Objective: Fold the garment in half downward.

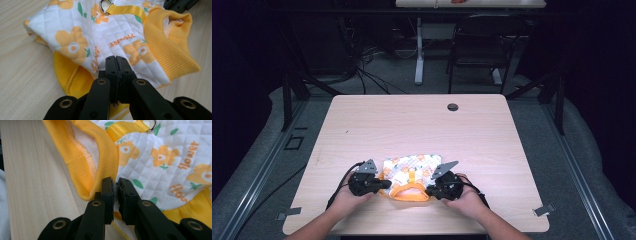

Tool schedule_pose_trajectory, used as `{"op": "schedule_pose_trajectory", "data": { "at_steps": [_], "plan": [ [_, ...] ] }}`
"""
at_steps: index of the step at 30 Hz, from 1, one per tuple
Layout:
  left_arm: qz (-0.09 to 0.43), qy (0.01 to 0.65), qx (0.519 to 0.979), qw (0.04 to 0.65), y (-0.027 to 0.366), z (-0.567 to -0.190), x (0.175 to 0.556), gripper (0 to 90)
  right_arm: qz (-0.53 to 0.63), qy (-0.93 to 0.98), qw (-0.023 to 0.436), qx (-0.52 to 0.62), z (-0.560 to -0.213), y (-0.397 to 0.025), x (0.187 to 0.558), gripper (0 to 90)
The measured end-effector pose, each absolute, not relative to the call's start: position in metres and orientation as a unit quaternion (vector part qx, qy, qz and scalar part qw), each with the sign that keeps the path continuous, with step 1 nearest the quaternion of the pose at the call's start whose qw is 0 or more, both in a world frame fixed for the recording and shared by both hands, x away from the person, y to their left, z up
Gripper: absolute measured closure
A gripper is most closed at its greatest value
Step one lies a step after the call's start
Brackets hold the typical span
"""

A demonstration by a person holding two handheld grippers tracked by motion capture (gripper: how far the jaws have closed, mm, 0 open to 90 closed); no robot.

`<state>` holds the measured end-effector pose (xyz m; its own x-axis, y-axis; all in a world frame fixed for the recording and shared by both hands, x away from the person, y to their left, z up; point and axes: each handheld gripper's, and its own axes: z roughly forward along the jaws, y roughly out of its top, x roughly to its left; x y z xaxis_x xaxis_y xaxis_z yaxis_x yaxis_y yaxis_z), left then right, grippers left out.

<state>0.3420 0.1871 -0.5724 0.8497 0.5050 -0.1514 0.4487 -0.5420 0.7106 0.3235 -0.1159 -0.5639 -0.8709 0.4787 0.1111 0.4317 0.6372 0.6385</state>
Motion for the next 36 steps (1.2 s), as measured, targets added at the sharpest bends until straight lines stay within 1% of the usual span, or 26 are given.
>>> {"op": "schedule_pose_trajectory", "data": {
  "at_steps": [15,24,29,36],
  "plan": [
    [0.054,0.289,0.872,0.391,0.179,-0.573,0.355,89.1,0.345,0.896,0.045,0.274,-0.564,-0.120,0.339,81.7],
    [0.050,0.304,0.862,0.402,0.179,-0.574,0.365,89.4,0.347,0.891,0.049,0.289,-0.564,-0.121,0.349,81.5],
    [0.059,0.306,0.864,0.395,0.177,-0.573,0.372,89.4,0.352,0.885,0.046,0.301,-0.566,-0.123,0.355,81.4],
    [0.059,0.321,0.854,0.406,0.176,-0.576,0.383,89.5,0.349,0.885,0.048,0.306,-0.565,-0.124,0.365,81.3]
  ]
}}
